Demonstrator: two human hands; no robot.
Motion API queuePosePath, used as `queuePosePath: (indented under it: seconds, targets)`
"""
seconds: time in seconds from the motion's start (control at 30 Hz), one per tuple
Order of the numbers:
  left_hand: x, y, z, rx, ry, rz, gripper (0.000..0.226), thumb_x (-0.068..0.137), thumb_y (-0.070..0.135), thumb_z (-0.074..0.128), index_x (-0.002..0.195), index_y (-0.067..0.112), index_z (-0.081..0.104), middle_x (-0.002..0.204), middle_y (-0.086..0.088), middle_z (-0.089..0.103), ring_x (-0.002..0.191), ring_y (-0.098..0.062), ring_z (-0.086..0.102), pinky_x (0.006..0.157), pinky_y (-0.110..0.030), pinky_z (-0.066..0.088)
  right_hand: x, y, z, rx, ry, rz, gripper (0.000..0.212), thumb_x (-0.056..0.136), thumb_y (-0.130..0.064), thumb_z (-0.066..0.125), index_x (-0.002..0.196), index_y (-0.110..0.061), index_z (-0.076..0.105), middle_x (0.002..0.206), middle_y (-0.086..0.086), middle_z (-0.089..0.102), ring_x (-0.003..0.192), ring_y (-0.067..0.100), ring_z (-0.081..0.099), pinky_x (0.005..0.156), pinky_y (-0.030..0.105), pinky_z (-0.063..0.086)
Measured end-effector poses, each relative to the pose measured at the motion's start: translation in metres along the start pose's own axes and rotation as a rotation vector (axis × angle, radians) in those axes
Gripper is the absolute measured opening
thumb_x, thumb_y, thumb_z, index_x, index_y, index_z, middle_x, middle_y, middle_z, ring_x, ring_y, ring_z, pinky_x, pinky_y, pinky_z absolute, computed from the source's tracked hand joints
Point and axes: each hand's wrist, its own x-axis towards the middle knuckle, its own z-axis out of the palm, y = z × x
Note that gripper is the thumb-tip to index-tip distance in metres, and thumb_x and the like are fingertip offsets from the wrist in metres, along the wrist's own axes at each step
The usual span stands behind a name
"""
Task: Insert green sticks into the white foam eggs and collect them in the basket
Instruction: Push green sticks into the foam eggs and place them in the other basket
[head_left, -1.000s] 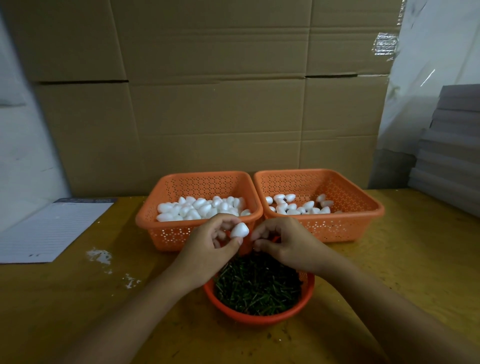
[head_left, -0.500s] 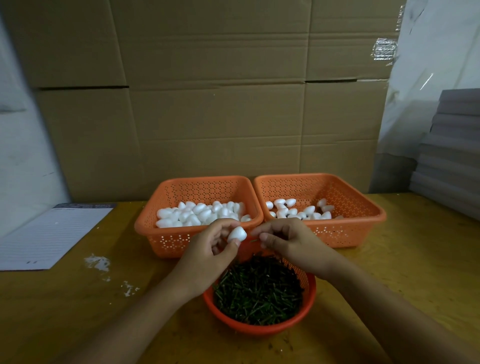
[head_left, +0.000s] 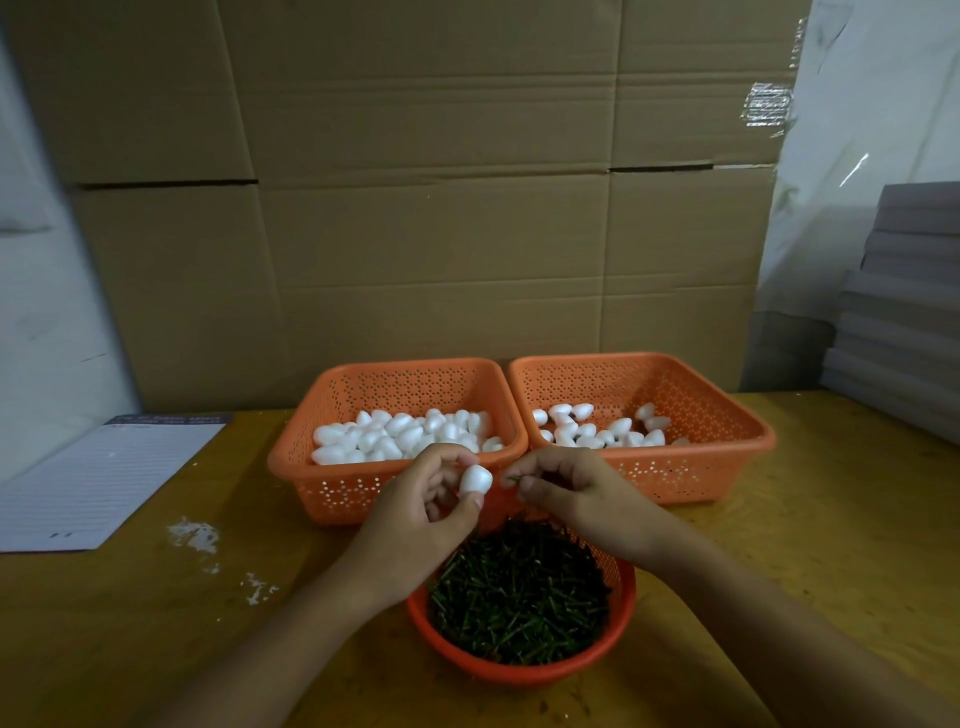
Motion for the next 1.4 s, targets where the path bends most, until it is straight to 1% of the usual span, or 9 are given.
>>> queuePosePath:
  seconds: [0.1, 0.2, 0.37, 0.53, 0.67, 0.83, 1.13, 1.23, 1.4]
  targets:
    - [-0.0002, 0.0, -0.0005, 0.01, 0.003, -0.002, 0.026, 0.095, 0.018, 0.067, 0.106, 0.04, 0.06, 0.092, 0.002, 0.07, 0.085, -0.013, 0.066, 0.075, -0.029, 0.052, 0.0011, -0.0002, 0.001, 0.041, -0.022, 0.015, 0.013, 0.099, -0.003, 0.055, 0.108, -0.002, 0.064, 0.089, 0.008, 0.074, 0.076, 0.015, 0.066, 0.067, 0.028, 0.05]
    - [-0.0004, -0.0004, -0.0009, 0.028, -0.006, -0.006, 0.028, 0.095, 0.021, 0.067, 0.109, 0.045, 0.06, 0.095, 0.006, 0.071, 0.087, -0.012, 0.066, 0.074, -0.027, 0.052, 0.0018, -0.0009, 0.0007, 0.074, -0.044, 0.022, 0.01, 0.099, -0.004, 0.055, 0.107, -0.002, 0.061, 0.094, 0.009, 0.076, 0.077, 0.019, 0.07, 0.061, 0.023, 0.049]
    - [0.0003, 0.001, -0.0005, 0.036, -0.005, -0.004, 0.027, 0.095, 0.022, 0.069, 0.108, 0.045, 0.062, 0.093, 0.011, 0.071, 0.082, -0.004, 0.065, 0.069, -0.021, 0.051, 0.0009, -0.0002, -0.0025, 0.156, -0.002, 0.018, 0.012, 0.099, -0.01, 0.057, 0.104, -0.003, 0.067, 0.096, 0.005, 0.077, 0.086, 0.017, 0.073, 0.066, 0.025, 0.053]
    - [-0.0005, 0.0003, -0.0019, 0.06, -0.013, -0.008, 0.036, 0.089, 0.013, 0.073, 0.103, 0.044, 0.06, 0.092, 0.011, 0.07, 0.079, -0.003, 0.064, 0.068, -0.017, 0.049, 0.0007, 0.0008, -0.004, 0.233, 0.053, -0.017, 0.015, 0.096, -0.012, 0.063, 0.101, -0.008, 0.077, 0.096, 0.012, 0.075, 0.075, 0.01, 0.064, 0.065, 0.021, 0.051]
    - [-0.0009, 0.0018, -0.0022, 0.08, -0.01, -0.02, 0.039, 0.087, 0.014, 0.075, 0.101, 0.047, 0.059, 0.093, 0.011, 0.07, 0.077, -0.005, 0.063, 0.067, -0.019, 0.049, 0.0024, 0.0028, -0.0063, 0.237, 0.085, -0.015, 0.014, 0.094, -0.004, 0.064, 0.097, -0.01, 0.077, 0.076, -0.001, 0.072, 0.068, 0.008, 0.063, 0.064, 0.021, 0.053]
    - [-0.0014, 0.0045, -0.0022, 0.087, -0.014, -0.014, 0.04, 0.087, 0.014, 0.076, 0.102, 0.047, 0.058, 0.096, 0.017, 0.07, 0.077, -0.003, 0.063, 0.067, -0.018, 0.049, 0.0046, 0.0046, -0.0066, 0.263, 0.125, -0.018, 0.009, 0.09, 0.001, 0.067, 0.097, -0.002, 0.073, 0.085, 0.015, 0.075, 0.074, 0.018, 0.069, 0.068, 0.024, 0.057]
    - [-0.001, 0.0068, -0.0034, 0.096, -0.025, -0.008, 0.034, 0.09, 0.022, 0.074, 0.108, 0.048, 0.061, 0.1, 0.016, 0.07, 0.086, -0.006, 0.065, 0.068, -0.016, 0.049, 0.006, 0.0024, -0.0033, 0.407, 0.144, -0.025, 0.012, 0.093, -0.001, 0.063, 0.1, 0.005, 0.07, 0.085, 0.015, 0.075, 0.073, 0.017, 0.071, 0.065, 0.022, 0.057]
    - [0.0008, 0.008, -0.0042, 0.076, -0.021, 0.011, 0.027, 0.095, 0.025, 0.069, 0.114, 0.043, 0.064, 0.103, 0.014, 0.071, 0.092, -0.007, 0.068, 0.077, -0.02, 0.054, 0.006, 0.0021, -0.0029, 0.415, 0.142, -0.017, 0.011, 0.095, -0.003, 0.061, 0.099, 0.002, 0.071, 0.086, 0.014, 0.076, 0.073, 0.016, 0.07, 0.065, 0.023, 0.057]
    - [0.0033, 0.0079, -0.0069, -0.014, 0.006, -0.014, 0.026, 0.095, 0.016, 0.067, 0.116, 0.032, 0.063, 0.105, 0.013, 0.073, 0.085, -0.016, 0.073, 0.079, -0.024, 0.057, 0.0062, 0.0037, -0.0014, 0.383, 0.125, -0.002, 0.01, 0.095, -0.005, 0.062, 0.095, -0.001, 0.071, 0.084, 0.009, 0.076, 0.073, 0.015, 0.07, 0.066, 0.023, 0.057]
